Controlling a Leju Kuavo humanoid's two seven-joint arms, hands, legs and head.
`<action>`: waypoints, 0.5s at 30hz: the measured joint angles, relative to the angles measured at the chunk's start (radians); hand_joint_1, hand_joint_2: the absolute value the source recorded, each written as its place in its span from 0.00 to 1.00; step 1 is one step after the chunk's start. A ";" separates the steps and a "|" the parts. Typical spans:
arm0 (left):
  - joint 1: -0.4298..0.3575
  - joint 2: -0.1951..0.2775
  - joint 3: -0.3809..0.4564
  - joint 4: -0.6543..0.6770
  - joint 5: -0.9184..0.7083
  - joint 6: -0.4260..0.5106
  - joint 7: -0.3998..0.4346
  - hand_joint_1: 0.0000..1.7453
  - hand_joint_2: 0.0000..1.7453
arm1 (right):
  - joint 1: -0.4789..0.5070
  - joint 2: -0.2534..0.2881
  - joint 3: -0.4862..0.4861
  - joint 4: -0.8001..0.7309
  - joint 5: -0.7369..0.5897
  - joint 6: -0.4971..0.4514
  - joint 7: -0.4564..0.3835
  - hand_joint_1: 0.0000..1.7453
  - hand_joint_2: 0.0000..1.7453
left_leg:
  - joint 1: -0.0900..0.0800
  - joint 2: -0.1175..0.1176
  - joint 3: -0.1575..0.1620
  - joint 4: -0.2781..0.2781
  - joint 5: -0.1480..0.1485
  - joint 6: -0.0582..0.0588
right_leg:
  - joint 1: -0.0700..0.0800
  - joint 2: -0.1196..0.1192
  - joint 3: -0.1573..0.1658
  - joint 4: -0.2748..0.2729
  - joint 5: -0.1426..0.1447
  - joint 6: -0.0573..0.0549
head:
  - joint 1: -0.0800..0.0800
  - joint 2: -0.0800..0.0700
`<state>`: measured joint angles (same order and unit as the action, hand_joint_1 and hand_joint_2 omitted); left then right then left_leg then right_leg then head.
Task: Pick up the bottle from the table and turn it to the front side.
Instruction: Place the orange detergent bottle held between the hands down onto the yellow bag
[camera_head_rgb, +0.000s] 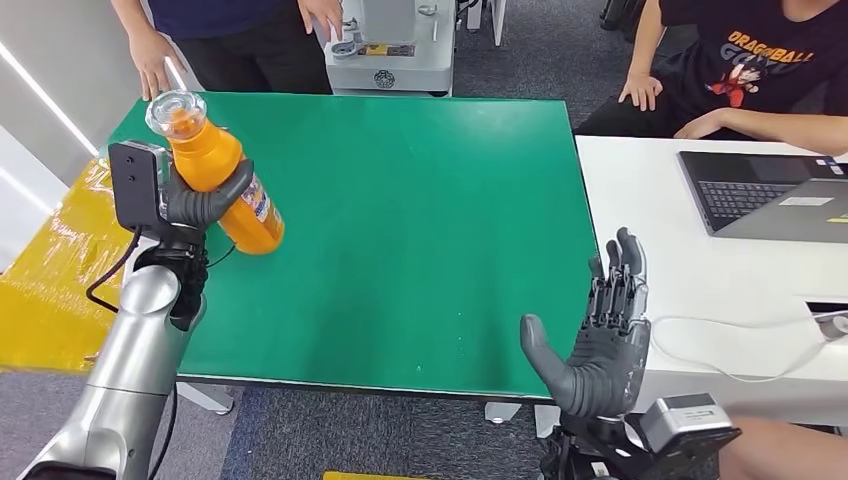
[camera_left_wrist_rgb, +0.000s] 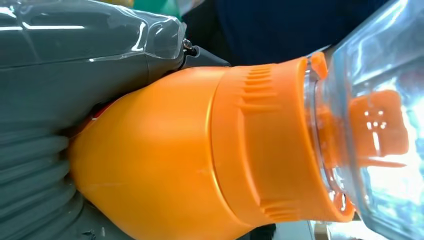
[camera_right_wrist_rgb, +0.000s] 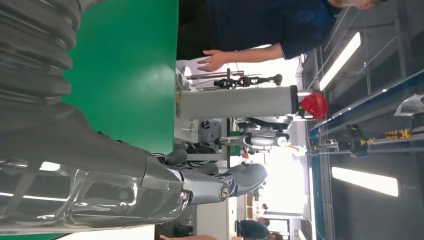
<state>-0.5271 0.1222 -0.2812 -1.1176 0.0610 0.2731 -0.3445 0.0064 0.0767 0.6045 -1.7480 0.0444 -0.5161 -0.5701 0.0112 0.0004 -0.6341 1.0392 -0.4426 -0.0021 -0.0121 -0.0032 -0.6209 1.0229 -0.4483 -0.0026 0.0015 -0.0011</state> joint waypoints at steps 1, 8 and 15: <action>-0.008 0.004 0.000 0.000 -0.032 0.001 0.002 1.00 1.00 | 0.002 0.002 0.000 -0.002 0.006 0.004 0.003 0.00 1.00 | 0.000 0.000 0.000 0.000 0.000 0.000 | 0.000 0.000 0.000 0.000 0.000 0.000 | 0.000 0.000; -0.110 0.019 -0.001 0.058 -0.330 -0.005 -0.012 1.00 1.00 | 0.014 0.022 -0.004 -0.018 0.041 0.027 0.022 0.00 1.00 | 0.000 0.000 0.000 0.000 0.000 0.000 | 0.000 0.000 0.000 0.000 0.000 0.000 | 0.000 0.000; -0.231 0.068 -0.039 0.177 -0.610 -0.006 -0.016 1.00 1.00 | 0.023 0.033 -0.011 -0.037 0.046 0.066 0.037 0.00 1.00 | 0.000 0.002 0.000 0.000 0.000 0.000 | 0.000 0.002 0.000 0.001 0.000 0.000 | 0.000 0.000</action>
<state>-0.7585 0.1902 -0.3201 -0.9410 -0.5487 0.2669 -0.3608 0.0294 0.1095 0.5936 -1.7851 0.0904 -0.4504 -0.5332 0.0112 0.0021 -0.6337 1.0393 -0.4426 -0.0022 -0.0121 -0.0009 -0.6210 1.0235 -0.4482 -0.0027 0.0016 -0.0011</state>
